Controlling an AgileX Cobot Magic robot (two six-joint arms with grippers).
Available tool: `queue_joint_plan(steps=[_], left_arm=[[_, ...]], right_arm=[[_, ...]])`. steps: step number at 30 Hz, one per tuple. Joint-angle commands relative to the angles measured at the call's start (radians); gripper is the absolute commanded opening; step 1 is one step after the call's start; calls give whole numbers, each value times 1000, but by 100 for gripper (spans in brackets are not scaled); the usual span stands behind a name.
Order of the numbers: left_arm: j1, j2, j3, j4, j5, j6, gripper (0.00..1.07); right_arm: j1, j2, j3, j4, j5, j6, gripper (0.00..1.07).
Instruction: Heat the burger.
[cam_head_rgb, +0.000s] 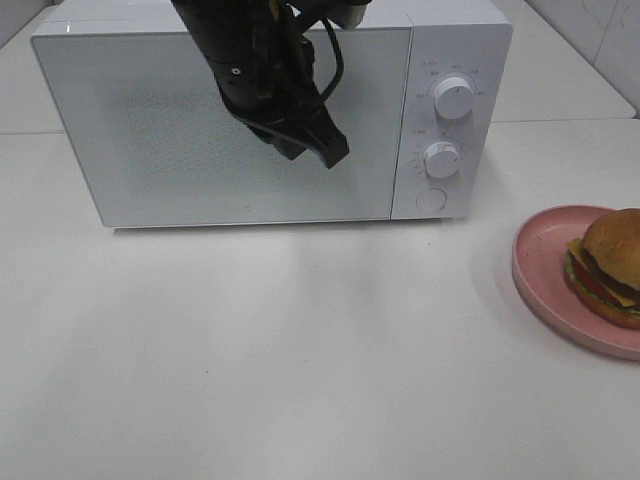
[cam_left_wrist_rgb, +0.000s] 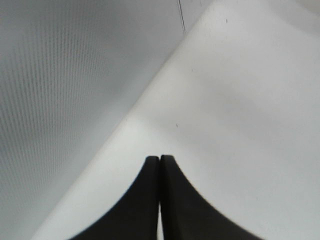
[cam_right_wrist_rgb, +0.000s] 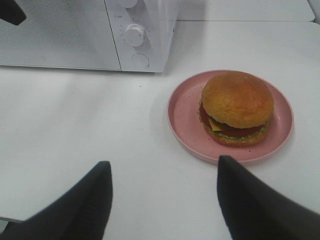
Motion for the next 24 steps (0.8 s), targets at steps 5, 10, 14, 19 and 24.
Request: queue_joint_plan(steps=[5, 10, 14, 19, 24], left_arm=[[28, -33, 2, -5, 353, -104, 0], [119, -96, 40, -9, 352, -162, 0], [208, -158, 89, -6, 352, -160, 0], [377, -293, 210, -6, 351, -164, 0], [558, -428, 326, -6, 349, -209, 0]], right_arm=[[-6, -26, 3, 1, -11, -12, 57], [-6, -26, 3, 1, -11, -12, 57], [-6, -26, 3, 1, -11, -12, 57], [-6, -26, 3, 1, -11, -12, 57], [-6, -26, 3, 1, -11, -12, 57]])
